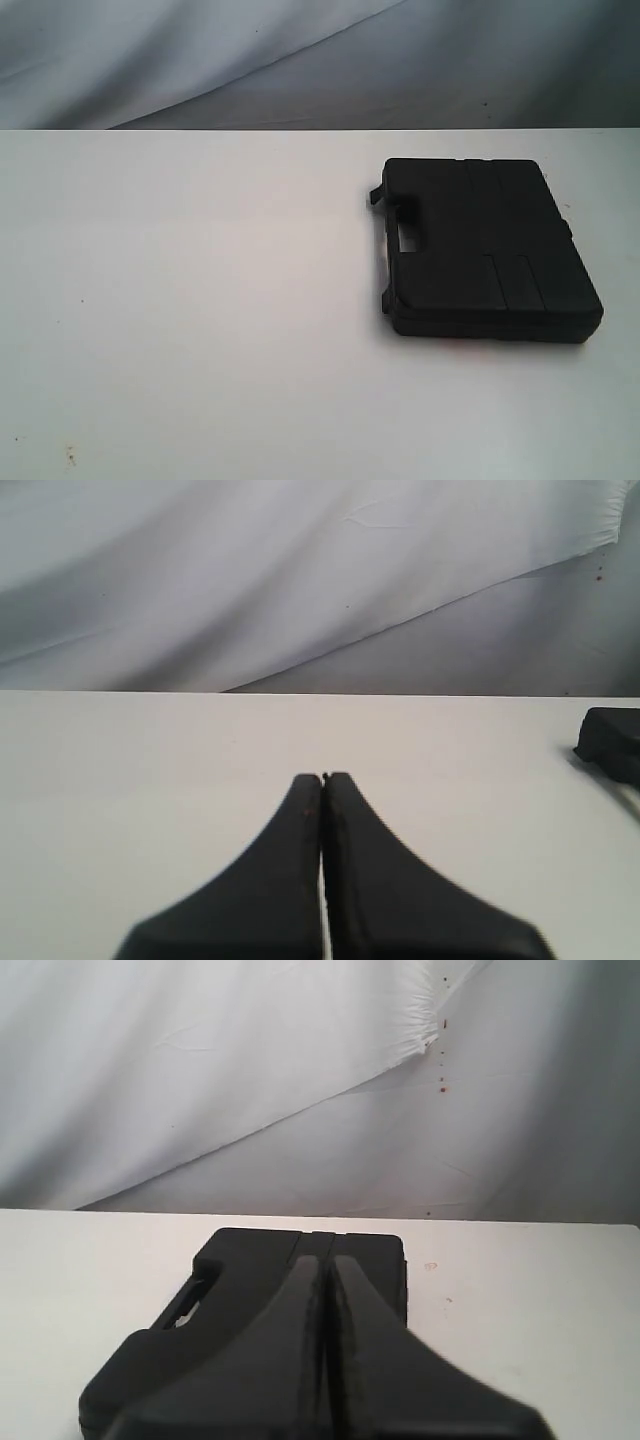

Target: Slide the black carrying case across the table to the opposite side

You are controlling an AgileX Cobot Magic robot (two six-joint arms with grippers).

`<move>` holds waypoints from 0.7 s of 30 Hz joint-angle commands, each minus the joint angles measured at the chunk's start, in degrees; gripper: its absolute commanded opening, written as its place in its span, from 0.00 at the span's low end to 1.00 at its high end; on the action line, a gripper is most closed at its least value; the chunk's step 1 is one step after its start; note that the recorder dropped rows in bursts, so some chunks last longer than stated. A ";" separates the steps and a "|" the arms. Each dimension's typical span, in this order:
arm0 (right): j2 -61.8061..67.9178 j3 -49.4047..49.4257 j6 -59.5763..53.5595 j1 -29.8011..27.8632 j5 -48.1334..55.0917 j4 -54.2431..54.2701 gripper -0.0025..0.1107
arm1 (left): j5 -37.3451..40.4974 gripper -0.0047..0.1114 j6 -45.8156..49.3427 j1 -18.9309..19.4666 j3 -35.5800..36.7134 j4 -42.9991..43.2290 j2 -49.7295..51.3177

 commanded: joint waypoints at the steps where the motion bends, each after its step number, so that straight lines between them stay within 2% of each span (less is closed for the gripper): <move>1: -0.39 0.21 4.59 -0.34 -1.92 1.36 0.02 | -0.16 0.04 0.07 0.08 0.27 -0.39 -0.22; 11: -0.11 -5.73 11.55 -0.34 -0.42 3.42 0.02 | -0.16 0.04 0.07 0.08 0.27 -0.39 -0.22; 21: 17.74 -15.60 16.20 0.07 5.21 -0.77 0.02 | -0.16 0.04 0.07 0.08 0.27 -0.39 -0.22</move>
